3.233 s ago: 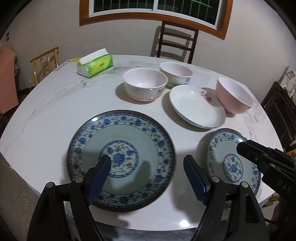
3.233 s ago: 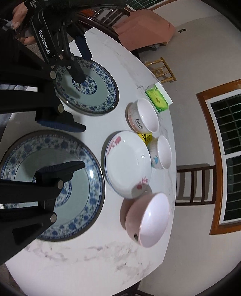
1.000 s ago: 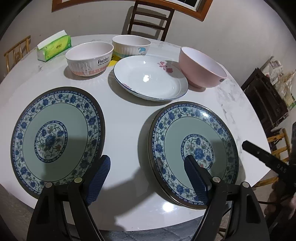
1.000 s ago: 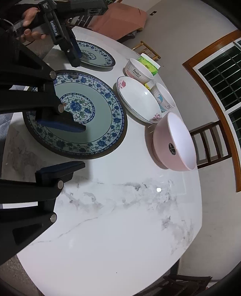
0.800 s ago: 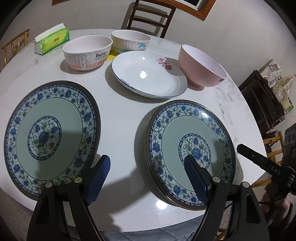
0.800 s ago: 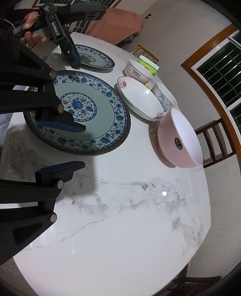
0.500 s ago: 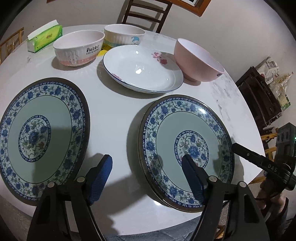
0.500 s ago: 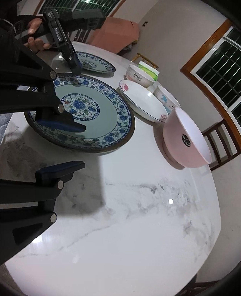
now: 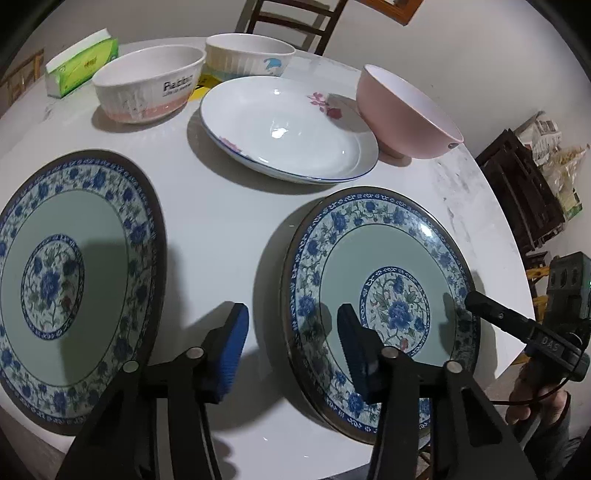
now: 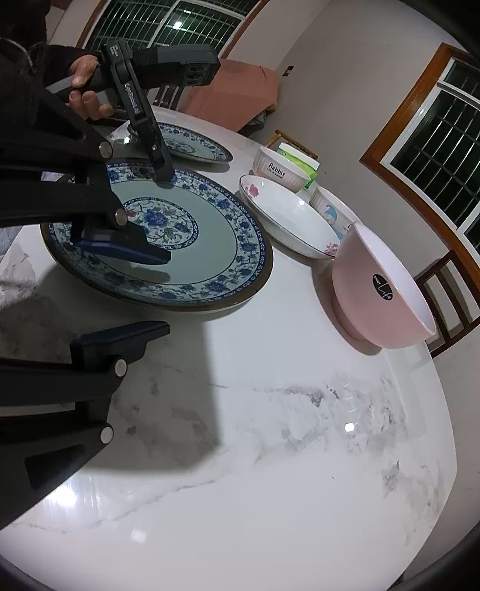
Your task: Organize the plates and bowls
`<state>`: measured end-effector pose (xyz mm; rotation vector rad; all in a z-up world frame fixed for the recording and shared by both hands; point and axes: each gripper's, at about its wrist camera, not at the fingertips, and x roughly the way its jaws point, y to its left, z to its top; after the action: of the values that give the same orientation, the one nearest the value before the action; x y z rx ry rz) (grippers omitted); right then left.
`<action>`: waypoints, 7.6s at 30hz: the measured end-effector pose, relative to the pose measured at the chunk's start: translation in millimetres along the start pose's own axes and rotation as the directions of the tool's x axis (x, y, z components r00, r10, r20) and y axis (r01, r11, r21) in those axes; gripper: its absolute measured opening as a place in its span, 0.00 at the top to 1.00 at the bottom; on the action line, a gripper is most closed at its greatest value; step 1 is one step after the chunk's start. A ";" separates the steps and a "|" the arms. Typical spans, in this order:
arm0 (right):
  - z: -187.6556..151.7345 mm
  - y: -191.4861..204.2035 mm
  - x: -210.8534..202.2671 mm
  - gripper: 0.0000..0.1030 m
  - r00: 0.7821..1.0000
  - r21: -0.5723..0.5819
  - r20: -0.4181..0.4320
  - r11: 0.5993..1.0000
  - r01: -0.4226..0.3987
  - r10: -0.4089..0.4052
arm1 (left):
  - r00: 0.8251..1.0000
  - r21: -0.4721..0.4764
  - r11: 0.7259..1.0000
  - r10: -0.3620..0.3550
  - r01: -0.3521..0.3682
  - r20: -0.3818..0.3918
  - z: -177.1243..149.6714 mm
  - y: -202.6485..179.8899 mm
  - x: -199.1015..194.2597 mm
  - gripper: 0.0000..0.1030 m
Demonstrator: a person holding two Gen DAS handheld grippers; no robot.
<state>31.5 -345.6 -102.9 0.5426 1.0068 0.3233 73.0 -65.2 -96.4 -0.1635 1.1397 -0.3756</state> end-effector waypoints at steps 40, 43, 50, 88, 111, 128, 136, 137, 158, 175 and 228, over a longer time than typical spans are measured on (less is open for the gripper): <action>4.2 -8.3 3.5 0.88 1.000 0.011 -0.019 1.000 -0.008 0.008 | 0.999 0.031 0.999 -0.032 0.033 -0.035 8.1 0.6 3.1 0.82; 2.4 -4.8 2.6 0.88 1.000 0.014 -0.013 1.000 0.015 -0.015 | 0.999 0.046 0.999 -0.019 0.021 -0.027 7.1 -1.7 2.7 0.81; 1.2 2.6 0.3 0.88 1.000 0.026 -0.008 0.999 0.030 -0.030 | 1.000 0.036 0.999 -0.019 0.019 -0.015 7.6 0.3 -3.4 0.82; 34.3 196.8 136.8 0.88 0.982 -0.174 -0.167 0.978 -0.114 0.085 | 0.968 -0.252 0.956 0.193 -0.148 0.162 4.3 181.7 -123.0 0.82; 21.3 212.4 164.7 0.87 0.976 -0.162 -0.213 0.984 -0.073 0.038 | 0.969 -0.297 0.941 0.208 -0.162 0.130 -6.5 214.4 -109.1 0.81; 18.3 233.1 171.2 0.84 0.981 -0.243 -0.192 0.970 -0.008 -0.039 | 0.965 -0.278 0.937 0.246 -0.212 0.092 -5.3 217.0 -96.1 0.79; 19.2 230.3 169.5 0.83 0.981 -0.260 -0.186 0.965 0.007 -0.057 | 0.957 -0.248 0.938 0.272 -0.240 0.104 -1.8 213.4 -96.2 0.79; 18.6 230.4 169.5 0.82 0.981 -0.267 -0.185 0.964 0.009 -0.061 | 0.957 -0.243 0.939 0.273 -0.242 0.103 -1.3 213.1 -95.8 0.78; 13.2 255.7 166.6 0.74 0.966 -0.421 -0.166 0.900 0.113 -0.199 | 0.950 -0.223 0.939 0.290 -0.260 0.114 2.7 206.9 -94.0 0.73; 21.8 255.1 160.6 0.70 0.944 -0.416 -0.183 0.892 0.178 -0.274 | 0.944 -0.216 0.938 0.304 -0.273 0.130 0.6 200.4 -93.6 0.66; 63.6 137.4 29.9 0.70 0.940 -0.267 0.236 0.913 0.308 -0.248 | 0.877 -0.026 0.937 0.336 -0.348 0.343 75.9 37.2 -86.2 0.32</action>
<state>100.1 -235.5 -19.3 0.1446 0.8089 0.1577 118.3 -3.4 -3.1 0.0093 0.7933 -0.0456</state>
